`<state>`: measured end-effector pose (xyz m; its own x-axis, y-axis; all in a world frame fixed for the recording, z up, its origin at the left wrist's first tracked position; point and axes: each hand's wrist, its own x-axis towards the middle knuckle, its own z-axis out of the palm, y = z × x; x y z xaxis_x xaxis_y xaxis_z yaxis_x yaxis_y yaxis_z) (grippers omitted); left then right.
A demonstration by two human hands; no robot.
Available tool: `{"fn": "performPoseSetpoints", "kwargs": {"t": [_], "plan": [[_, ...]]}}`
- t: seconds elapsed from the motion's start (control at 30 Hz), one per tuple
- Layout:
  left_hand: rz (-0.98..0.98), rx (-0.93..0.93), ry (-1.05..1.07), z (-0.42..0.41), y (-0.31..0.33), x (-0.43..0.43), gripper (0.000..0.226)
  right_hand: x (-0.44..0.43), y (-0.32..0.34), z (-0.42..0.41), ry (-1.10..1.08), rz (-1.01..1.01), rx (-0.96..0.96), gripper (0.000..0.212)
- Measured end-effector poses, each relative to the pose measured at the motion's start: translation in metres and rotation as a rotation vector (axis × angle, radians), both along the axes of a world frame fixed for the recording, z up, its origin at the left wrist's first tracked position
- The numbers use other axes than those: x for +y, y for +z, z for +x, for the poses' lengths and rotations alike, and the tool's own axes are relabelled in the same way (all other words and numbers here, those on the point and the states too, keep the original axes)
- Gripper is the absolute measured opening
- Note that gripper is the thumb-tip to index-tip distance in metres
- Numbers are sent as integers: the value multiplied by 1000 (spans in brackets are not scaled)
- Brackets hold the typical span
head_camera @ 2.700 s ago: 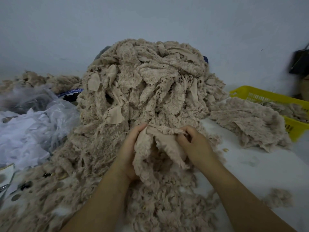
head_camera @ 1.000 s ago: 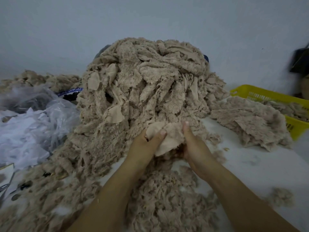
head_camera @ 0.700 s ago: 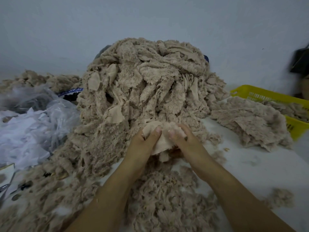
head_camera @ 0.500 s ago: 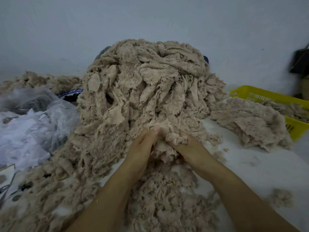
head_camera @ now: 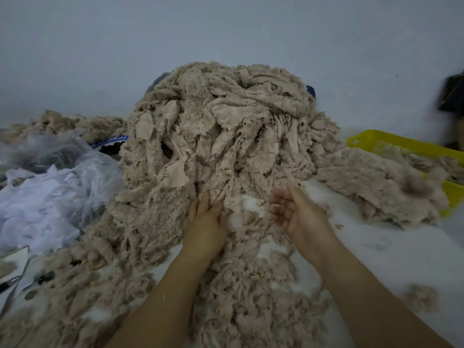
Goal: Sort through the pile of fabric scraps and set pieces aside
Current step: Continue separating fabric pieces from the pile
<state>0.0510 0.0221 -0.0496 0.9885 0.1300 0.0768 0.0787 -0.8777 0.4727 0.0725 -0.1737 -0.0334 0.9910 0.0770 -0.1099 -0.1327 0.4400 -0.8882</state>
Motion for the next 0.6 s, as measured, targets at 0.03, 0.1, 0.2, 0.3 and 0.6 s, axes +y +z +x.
{"fn": "performPoseSetpoints", "kwargs": {"t": [0.03,0.1,0.2,0.3,0.6], "plan": [[-11,-35,3,1,0,-1,46,1,-1,-1,13,-41,-13,40],[-180,-156,-6,2,2,-1,40,2,-4,-3,35,-106,-29,39],[-483,-309,-100,-5,10,-4,32,5,-4,-4,52,-202,-49,35],[-470,-344,-303,-12,17,-9,33,10,-5,-6,63,-314,-59,31],[-499,-316,-205,-10,16,-9,29,17,-8,-10,104,-590,-169,24]]}}
